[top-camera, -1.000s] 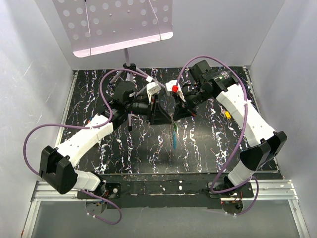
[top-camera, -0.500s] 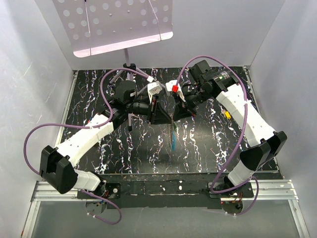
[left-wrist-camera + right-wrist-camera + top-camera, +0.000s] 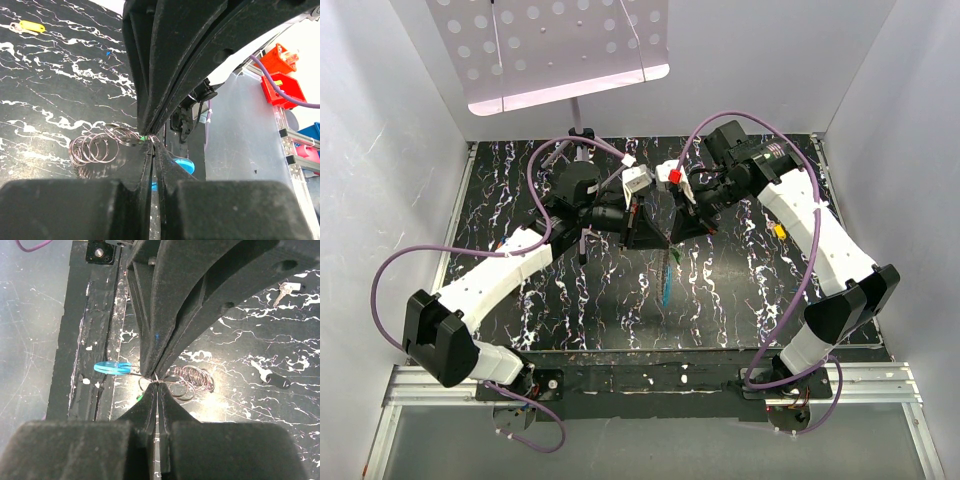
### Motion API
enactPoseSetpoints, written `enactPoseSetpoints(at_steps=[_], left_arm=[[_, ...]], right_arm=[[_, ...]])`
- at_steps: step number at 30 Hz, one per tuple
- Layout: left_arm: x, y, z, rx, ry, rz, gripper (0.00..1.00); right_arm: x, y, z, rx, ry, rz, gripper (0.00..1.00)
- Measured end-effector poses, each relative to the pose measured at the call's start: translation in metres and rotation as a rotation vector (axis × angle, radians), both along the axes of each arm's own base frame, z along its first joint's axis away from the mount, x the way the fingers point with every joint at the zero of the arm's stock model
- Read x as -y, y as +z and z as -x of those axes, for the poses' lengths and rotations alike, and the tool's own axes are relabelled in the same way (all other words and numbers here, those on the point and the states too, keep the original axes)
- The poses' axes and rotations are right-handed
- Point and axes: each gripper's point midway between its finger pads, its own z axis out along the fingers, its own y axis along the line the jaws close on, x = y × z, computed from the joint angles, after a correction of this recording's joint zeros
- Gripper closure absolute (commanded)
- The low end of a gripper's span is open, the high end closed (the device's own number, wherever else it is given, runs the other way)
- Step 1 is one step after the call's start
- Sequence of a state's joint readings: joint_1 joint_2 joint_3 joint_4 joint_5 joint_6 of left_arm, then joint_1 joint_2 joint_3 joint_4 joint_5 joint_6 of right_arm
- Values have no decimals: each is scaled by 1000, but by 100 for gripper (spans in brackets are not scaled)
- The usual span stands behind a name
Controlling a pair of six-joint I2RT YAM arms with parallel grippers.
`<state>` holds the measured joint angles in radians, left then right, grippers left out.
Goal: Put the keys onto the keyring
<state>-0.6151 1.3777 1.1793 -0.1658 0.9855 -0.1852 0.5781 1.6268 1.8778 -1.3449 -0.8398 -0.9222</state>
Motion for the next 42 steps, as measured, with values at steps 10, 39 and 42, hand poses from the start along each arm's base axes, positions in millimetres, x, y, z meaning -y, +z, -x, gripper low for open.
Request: enactPoseSetpoints(at_steps=[10, 39, 42], left_arm=[[-5, 3, -1, 65, 44, 14, 100], [-35, 112, 7, 347, 255, 755, 100], [-35, 114, 9, 345, 249, 765, 100]], right_arm=[[0, 4, 1, -28, -20, -9, 57], [-4, 137, 17, 18, 11, -462, 58], [-6, 137, 16, 0, -4, -463, 61]])
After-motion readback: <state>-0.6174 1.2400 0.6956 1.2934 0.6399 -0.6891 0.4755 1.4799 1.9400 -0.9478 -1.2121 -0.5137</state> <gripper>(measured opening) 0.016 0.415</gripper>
